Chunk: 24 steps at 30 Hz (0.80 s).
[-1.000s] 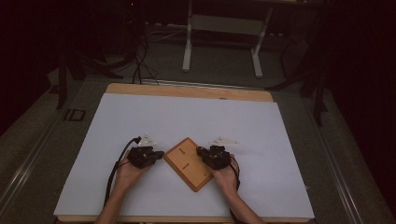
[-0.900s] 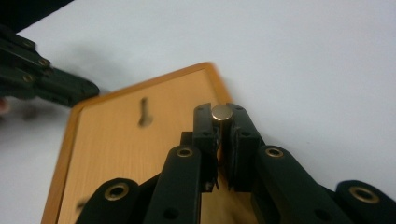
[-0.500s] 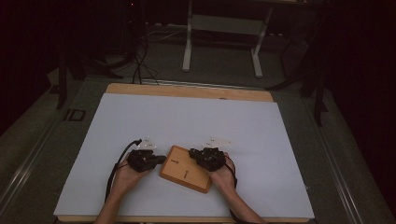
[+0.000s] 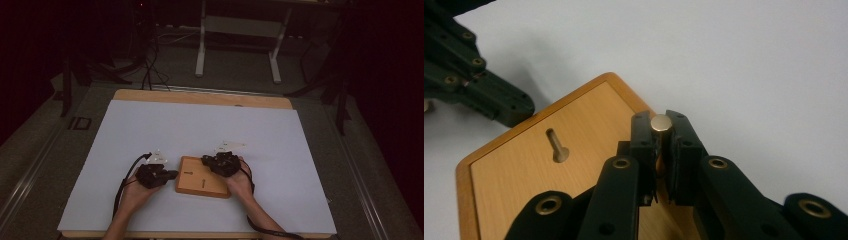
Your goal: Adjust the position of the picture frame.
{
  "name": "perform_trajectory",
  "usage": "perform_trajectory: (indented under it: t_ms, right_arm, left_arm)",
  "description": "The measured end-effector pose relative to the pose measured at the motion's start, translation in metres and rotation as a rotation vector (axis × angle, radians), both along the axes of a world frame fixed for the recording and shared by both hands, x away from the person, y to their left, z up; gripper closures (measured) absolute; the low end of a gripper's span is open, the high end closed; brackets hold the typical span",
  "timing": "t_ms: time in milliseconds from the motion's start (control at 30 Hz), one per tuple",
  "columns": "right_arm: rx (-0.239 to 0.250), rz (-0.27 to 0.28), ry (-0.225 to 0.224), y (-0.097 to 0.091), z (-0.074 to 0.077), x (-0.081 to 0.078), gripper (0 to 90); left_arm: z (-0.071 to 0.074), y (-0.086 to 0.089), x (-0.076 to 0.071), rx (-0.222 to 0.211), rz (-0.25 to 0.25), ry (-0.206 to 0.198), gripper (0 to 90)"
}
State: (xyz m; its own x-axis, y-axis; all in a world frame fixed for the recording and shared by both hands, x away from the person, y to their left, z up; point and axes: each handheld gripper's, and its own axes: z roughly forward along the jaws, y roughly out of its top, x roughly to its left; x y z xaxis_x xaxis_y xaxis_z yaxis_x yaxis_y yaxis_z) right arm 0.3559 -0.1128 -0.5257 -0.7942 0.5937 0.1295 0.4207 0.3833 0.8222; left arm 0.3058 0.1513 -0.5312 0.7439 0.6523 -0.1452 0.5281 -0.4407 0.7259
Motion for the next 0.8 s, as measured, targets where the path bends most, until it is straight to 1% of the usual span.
perform_trajectory:
  t_ms: [67, 133, 267, 433, 633, 733, 800]
  right_arm:
    - [0.0, -0.005, 0.005, 0.0, -0.001, 0.001, 84.0]
    - [0.0, -0.002, 0.021, 0.0, -0.003, 0.004, 84.1]
    - [-0.006, -0.009, 0.028, 0.001, -0.003, 0.004, 84.1]
    - [-0.002, 0.026, 0.032, -0.001, -0.003, 0.007, 84.0]
    - [-0.004, 0.073, 0.019, 0.003, -0.004, 0.011, 84.1]
    - [-0.009, 0.084, 0.02, 0.004, -0.004, 0.012, 84.0]
    - [-0.01, 0.074, 0.022, 0.004, -0.003, 0.011, 84.0]
  left_arm:
    - [0.0, 0.0, 0.0, 0.003, 0.0, 0.001, 89.3]
    - [-0.001, -0.001, 0.001, 0.011, 0.0, 0.003, 89.1]
    - [-0.001, -0.001, 0.001, 0.011, 0.0, 0.003, 88.6]
    - [0.0, -0.001, 0.0, 0.021, -0.006, 0.001, 88.9]
    - [0.0, 0.002, -0.002, 0.009, -0.005, 0.004, 87.4]
    - [0.001, 0.003, -0.002, 0.011, -0.002, 0.002, 86.8]
    - [0.0, 0.003, -0.002, 0.012, 0.003, 0.0, 86.5]
